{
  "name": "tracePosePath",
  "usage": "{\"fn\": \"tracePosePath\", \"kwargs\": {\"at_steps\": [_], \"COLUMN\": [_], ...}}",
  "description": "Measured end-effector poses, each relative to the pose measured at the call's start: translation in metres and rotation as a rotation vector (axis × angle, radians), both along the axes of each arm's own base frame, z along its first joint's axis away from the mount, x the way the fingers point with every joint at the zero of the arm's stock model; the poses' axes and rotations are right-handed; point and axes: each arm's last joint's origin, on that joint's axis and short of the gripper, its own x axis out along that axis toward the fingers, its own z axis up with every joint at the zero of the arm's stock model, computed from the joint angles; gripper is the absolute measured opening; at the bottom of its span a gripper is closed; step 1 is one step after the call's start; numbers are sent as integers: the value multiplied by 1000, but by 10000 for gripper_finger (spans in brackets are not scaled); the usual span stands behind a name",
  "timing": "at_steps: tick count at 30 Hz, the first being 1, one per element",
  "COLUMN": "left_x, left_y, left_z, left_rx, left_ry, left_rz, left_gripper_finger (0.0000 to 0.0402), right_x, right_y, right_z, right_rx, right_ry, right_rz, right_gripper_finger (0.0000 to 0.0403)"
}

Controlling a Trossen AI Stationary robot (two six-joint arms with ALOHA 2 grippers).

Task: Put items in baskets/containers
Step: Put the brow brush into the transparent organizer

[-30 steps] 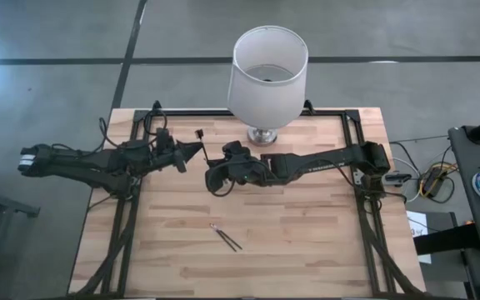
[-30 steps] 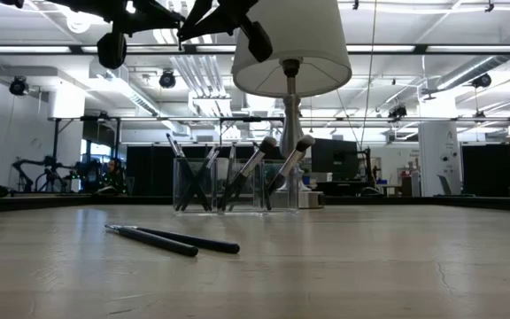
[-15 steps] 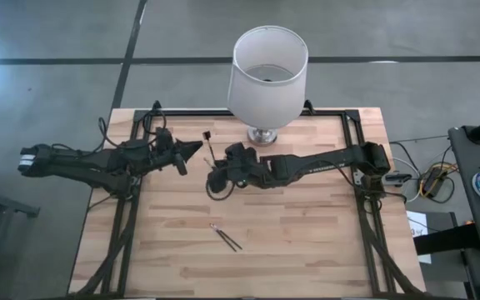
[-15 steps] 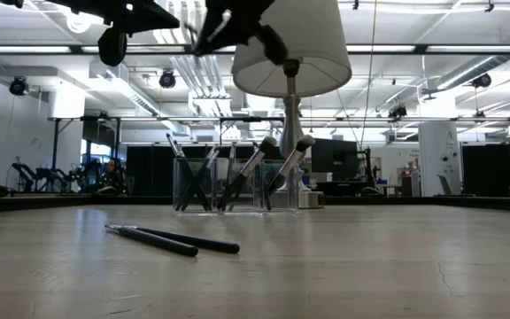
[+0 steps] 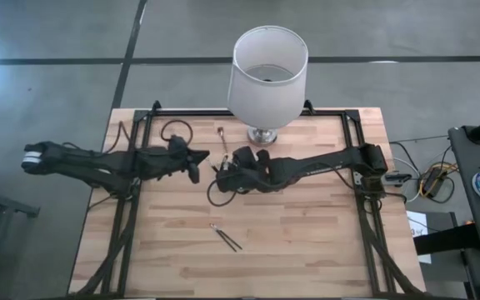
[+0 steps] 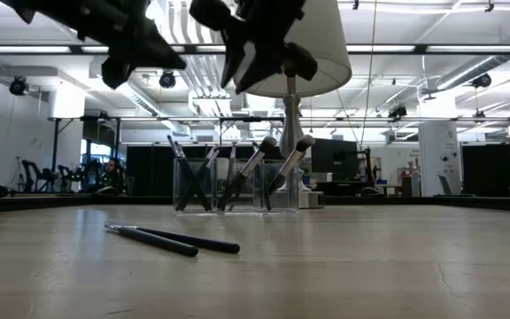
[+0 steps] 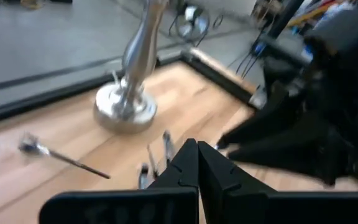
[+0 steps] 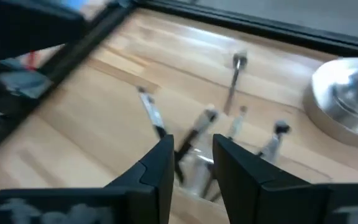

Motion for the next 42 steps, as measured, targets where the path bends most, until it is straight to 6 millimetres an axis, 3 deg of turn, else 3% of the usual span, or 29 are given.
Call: {"fn": "tracePosePath", "kwargs": {"at_steps": [6,11,13,16,21,26,30,36,42], "left_x": [-9,-30,-32,-27,-17,2,16,27,29], "left_y": [2,19,33,60,113,155,181,208,249], "left_z": [-26,-10,-10,-17,-45,-46,-40,-27,-41], "left_rx": [-11,70,123,56,31,50,108,411,321], "left_ry": [118,46,97,183,411,525,612,799,771], "left_rz": [59,196,172,60,17,-10,-34,-138,-156], "left_gripper_finger": [0,0,0,8,62,97,94,80,32], "right_x": [-6,-29,-40,-52,-68,-84,-87,-103,-129], "right_y": [7,17,19,20,18,16,6,0,-5], "right_z": [2,13,20,24,28,22,14,5,4], "right_rx": [9,10,7,15,55,32,-22,-32,53], "right_ry": [24,124,167,239,355,558,684,772,662], "right_rz": [21,35,41,83,180,231,338,390,239], "right_gripper_finger": [93,96,100,108,129,138,124,96,72]}}
